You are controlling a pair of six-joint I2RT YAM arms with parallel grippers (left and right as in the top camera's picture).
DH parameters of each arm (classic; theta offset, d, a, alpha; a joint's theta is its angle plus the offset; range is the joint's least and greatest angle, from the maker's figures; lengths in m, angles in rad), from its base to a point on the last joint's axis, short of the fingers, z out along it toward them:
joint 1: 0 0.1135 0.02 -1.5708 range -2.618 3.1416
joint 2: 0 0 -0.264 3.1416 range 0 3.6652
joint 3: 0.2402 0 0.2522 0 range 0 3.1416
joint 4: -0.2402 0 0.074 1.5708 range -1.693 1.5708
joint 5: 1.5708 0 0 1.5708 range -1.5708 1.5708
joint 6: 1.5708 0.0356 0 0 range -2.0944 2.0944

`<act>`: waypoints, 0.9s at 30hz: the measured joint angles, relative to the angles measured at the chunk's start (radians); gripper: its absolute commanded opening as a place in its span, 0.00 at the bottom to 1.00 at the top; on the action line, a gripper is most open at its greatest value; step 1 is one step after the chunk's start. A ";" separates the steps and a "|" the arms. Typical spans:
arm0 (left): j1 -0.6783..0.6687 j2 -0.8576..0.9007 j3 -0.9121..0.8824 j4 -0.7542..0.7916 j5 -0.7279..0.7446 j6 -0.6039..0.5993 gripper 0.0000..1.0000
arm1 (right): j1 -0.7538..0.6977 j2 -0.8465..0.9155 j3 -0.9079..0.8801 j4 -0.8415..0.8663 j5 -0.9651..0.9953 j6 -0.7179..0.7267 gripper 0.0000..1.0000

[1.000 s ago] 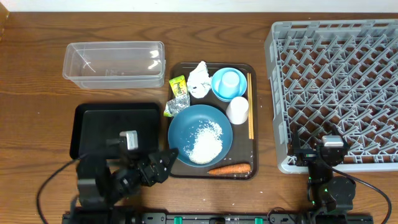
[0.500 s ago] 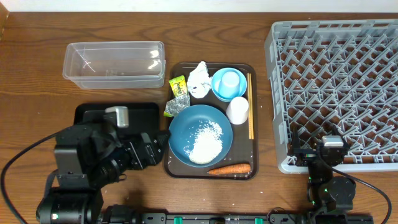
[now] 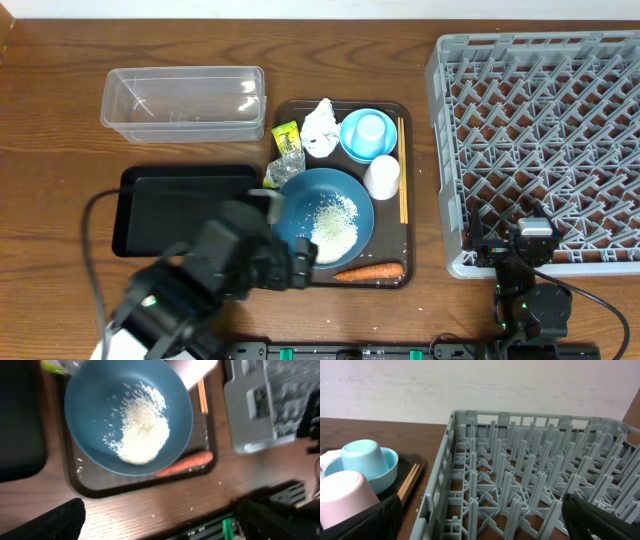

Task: Sort waste into correct bins and load items into the dishwasher rack
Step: 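Grasp the rim of the blue bowl with the left gripper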

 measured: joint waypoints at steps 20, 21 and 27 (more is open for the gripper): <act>-0.386 0.356 0.018 0.280 -0.178 0.114 0.98 | 0.000 0.000 0.000 0.000 0.000 0.000 0.99; -0.404 0.378 0.018 0.295 -0.199 0.132 0.98 | 0.000 0.000 0.000 0.000 0.000 0.000 0.99; -0.426 0.517 0.019 0.344 -0.280 0.189 0.98 | 0.000 0.000 0.000 0.000 0.000 0.000 0.99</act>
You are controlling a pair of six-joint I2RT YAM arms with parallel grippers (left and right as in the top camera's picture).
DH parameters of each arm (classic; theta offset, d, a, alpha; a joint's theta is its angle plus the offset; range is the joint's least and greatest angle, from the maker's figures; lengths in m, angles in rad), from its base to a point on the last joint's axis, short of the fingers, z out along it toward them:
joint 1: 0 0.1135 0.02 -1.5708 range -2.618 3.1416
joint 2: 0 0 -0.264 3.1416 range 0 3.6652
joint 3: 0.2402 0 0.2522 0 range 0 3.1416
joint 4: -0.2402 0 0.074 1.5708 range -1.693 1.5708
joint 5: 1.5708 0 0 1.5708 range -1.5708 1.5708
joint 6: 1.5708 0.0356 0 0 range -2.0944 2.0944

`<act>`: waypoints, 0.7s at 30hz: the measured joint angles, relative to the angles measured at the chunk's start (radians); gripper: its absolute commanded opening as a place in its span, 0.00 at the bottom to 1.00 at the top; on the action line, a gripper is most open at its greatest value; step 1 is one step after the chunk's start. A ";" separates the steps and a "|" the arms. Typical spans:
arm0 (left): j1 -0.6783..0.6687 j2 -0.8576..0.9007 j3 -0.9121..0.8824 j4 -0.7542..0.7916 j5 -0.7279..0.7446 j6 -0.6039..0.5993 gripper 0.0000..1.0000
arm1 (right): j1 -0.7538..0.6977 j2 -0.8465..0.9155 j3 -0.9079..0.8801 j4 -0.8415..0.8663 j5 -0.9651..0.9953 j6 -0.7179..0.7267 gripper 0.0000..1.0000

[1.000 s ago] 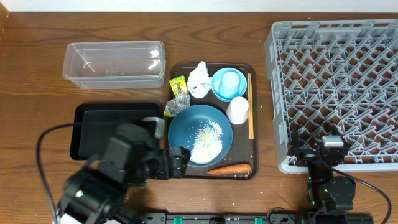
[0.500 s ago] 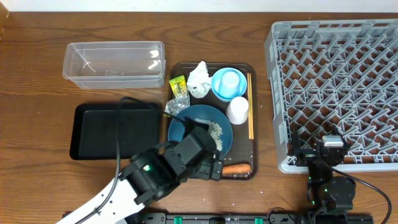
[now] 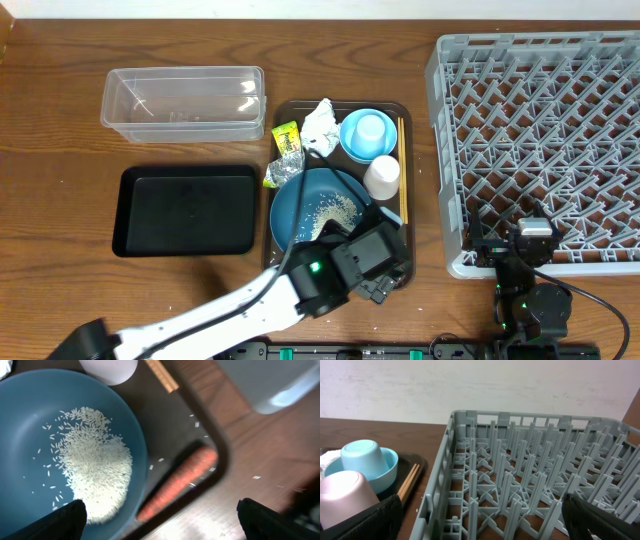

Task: Sort waste into correct bins and load items into the dishwasher rack
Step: 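Grasp the rim of the blue bowl with the left gripper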

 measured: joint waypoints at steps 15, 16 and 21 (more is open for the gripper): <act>0.000 0.267 0.000 0.156 -0.151 0.065 0.90 | 0.000 0.000 0.000 0.000 0.000 0.000 0.99; 0.000 0.276 0.000 0.171 -0.165 0.056 0.87 | 0.000 0.000 0.000 0.000 0.000 0.000 0.99; 0.016 0.304 0.000 0.188 -0.217 -0.004 0.84 | 0.000 0.000 0.000 0.000 0.000 0.000 0.99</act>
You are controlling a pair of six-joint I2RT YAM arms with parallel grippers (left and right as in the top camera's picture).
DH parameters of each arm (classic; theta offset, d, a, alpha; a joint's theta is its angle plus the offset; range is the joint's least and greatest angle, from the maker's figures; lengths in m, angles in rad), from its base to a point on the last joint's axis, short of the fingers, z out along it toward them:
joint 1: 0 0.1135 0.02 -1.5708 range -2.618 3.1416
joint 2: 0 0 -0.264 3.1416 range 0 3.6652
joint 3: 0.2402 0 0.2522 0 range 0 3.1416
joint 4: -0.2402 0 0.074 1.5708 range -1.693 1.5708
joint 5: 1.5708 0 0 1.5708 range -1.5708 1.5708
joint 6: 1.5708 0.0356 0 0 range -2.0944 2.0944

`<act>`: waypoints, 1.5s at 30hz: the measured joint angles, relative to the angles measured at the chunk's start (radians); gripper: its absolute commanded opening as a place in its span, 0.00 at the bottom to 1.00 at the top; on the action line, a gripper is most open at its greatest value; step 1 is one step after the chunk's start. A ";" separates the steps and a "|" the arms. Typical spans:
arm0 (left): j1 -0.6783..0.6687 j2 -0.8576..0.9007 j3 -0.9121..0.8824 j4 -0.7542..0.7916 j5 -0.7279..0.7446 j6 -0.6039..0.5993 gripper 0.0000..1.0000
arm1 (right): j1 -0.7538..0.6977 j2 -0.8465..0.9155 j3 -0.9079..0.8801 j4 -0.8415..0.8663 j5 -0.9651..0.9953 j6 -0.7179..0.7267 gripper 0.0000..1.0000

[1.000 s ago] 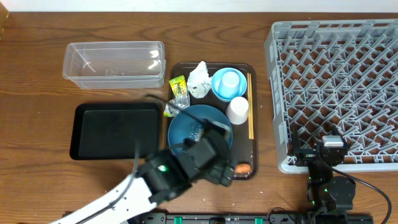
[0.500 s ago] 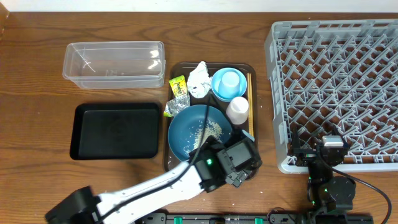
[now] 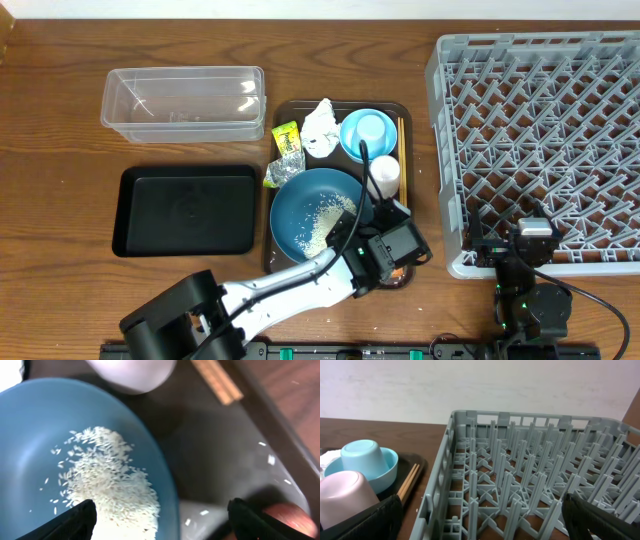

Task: Sort waste into correct bins and load items into the dishwasher rack
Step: 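Grasp the rim of the blue bowl with the left gripper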

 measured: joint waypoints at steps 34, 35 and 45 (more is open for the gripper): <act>0.042 0.063 0.000 -0.029 0.099 -0.151 0.50 | 0.000 0.000 0.000 0.000 0.000 0.000 0.99; 0.042 0.063 0.000 -0.029 0.106 -0.151 0.50 | 0.000 0.000 0.000 0.000 0.000 0.000 0.99; 0.042 0.063 0.000 -0.030 0.133 -0.154 0.35 | 0.000 0.000 0.000 0.000 0.000 0.000 0.99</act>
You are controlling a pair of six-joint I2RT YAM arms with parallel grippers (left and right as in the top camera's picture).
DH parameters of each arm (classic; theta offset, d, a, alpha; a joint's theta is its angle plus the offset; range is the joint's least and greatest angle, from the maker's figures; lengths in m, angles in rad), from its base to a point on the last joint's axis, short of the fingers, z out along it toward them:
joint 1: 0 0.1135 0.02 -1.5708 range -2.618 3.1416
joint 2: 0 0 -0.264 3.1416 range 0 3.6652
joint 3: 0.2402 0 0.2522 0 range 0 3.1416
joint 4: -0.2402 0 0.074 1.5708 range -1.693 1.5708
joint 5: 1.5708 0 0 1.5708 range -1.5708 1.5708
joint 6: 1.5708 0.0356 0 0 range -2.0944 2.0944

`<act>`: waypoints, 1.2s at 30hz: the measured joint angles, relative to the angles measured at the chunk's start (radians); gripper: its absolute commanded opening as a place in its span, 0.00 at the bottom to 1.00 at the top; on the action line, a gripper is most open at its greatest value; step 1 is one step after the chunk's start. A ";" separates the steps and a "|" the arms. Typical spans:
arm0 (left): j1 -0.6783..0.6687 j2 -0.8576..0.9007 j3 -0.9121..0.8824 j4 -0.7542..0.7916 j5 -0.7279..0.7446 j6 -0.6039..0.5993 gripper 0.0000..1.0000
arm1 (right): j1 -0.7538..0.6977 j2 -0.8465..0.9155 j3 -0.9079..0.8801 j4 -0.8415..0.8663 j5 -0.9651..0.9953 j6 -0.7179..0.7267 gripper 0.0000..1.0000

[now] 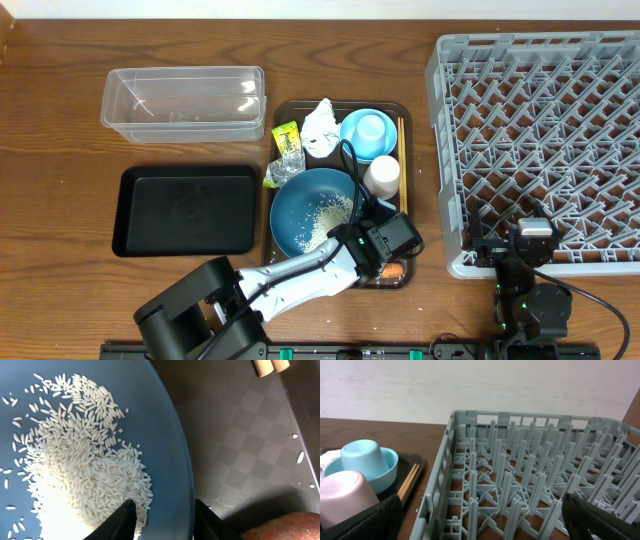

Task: Sort waste into correct bins and load items into the dishwasher rack
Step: 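Grasp the rim of the blue bowl with the left gripper, then lift the blue bowl and carry it over the black tray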

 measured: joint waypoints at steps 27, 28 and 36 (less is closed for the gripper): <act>0.000 -0.009 0.058 -0.082 -0.012 0.031 0.06 | 0.000 0.000 0.000 0.000 0.000 0.000 0.99; 0.000 -0.016 0.063 -0.094 -0.013 0.031 0.06 | 0.000 0.000 0.000 0.000 0.000 0.000 0.99; 0.002 -0.134 0.077 -0.169 -0.032 0.031 0.06 | 0.000 0.000 0.000 0.000 0.000 0.000 0.99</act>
